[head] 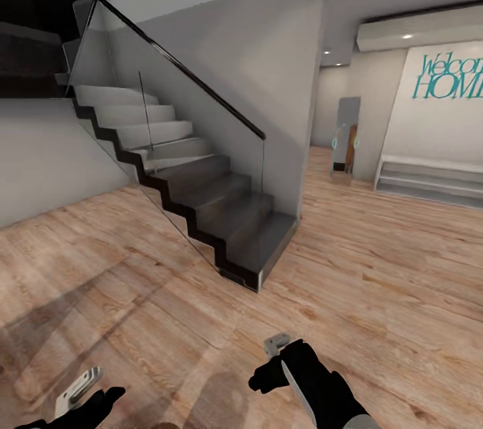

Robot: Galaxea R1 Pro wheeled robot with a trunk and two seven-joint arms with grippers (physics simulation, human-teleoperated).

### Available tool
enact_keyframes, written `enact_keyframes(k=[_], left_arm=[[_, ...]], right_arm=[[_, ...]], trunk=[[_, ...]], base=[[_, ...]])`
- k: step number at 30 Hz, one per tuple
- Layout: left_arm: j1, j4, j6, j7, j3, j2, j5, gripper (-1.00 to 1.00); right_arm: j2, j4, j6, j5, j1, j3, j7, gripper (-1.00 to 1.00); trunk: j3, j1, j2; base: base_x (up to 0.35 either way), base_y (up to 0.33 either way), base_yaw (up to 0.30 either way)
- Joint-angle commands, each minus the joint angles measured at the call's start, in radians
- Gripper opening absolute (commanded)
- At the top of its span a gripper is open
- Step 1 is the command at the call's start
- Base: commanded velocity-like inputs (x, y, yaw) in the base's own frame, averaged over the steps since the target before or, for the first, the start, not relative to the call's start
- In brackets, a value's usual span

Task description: Put the three can of soda from the living room inside the tash can in the kitchen.

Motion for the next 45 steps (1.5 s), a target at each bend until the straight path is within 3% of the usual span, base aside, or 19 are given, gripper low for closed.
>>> enact_keyframes(k=[1,5,10,15,21,25,29,44,45], left_arm=[[0.0,0.001,0.0,-0.001,-0.001,0.0,0.0,1.0],[-0.001,0.002,0.0,0.0,-0.016,-0.007,0.007,1.0],[-0.003,0.002,0.003,-0.004,-0.018,-0.002,0.013,1.0],[-0.008,0.013,0.003,-0.007,-0.02,0.002,0.014,1.0],[-0.018,0.049,0.002,-0.008,-0.021,0.003,0.014,1.0],[-0.059,0.13,0.002,-0.008,-0.024,0.002,0.013,1.0],[-0.109,0.232,0.002,-0.008,-0.025,0.002,0.01,1.0],[-0.133,0.29,-0.002,0.003,-0.029,-0.008,0.007,1.0],[-0.136,0.294,-0.005,0.005,-0.048,-0.009,0.007,1.0]], right_arm=[[0.001,0.011,0.0,0.0,-0.005,0.0,0.0,1.0],[0.005,0.089,-0.002,-0.004,-0.045,-0.012,0.0,1.0],[0.006,0.136,-0.004,-0.009,-0.071,-0.087,0.0,1.0],[0.007,0.155,-0.008,-0.01,-0.08,-0.124,0.0,1.0],[0.02,0.186,-0.016,-0.009,-0.082,-0.132,0.0,1.0],[0.035,0.25,-0.053,-0.009,-0.083,-0.132,-0.003,1.0],[0.044,0.294,-0.085,-0.011,-0.084,-0.134,-0.075,1.0],[0.05,0.305,-0.091,-0.013,-0.083,-0.137,-0.108,1.0],[0.05,0.306,-0.091,-0.014,-0.083,-0.137,-0.109,1.0]], trunk=[[0.0,0.0,0.0],[0.0,0.0,0.0],[0.0,0.0,0.0],[0.0,0.0,0.0],[-0.013,0.015,-0.028],[-0.025,0.031,-0.056],[-0.038,0.046,-0.084],[-0.085,0.103,-0.189],[-0.088,0.107,-0.196]], base=[[0.0,0.0,0.298],[0.0,0.0,0.298],[0.0,0.0,0.298],[0.0,0.0,0.298],[0.0,0.0,0.298],[0.0,0.0,0.298],[0.0,0.0,0.298],[0.0,0.0,0.298],[0.0,0.0,0.297]])
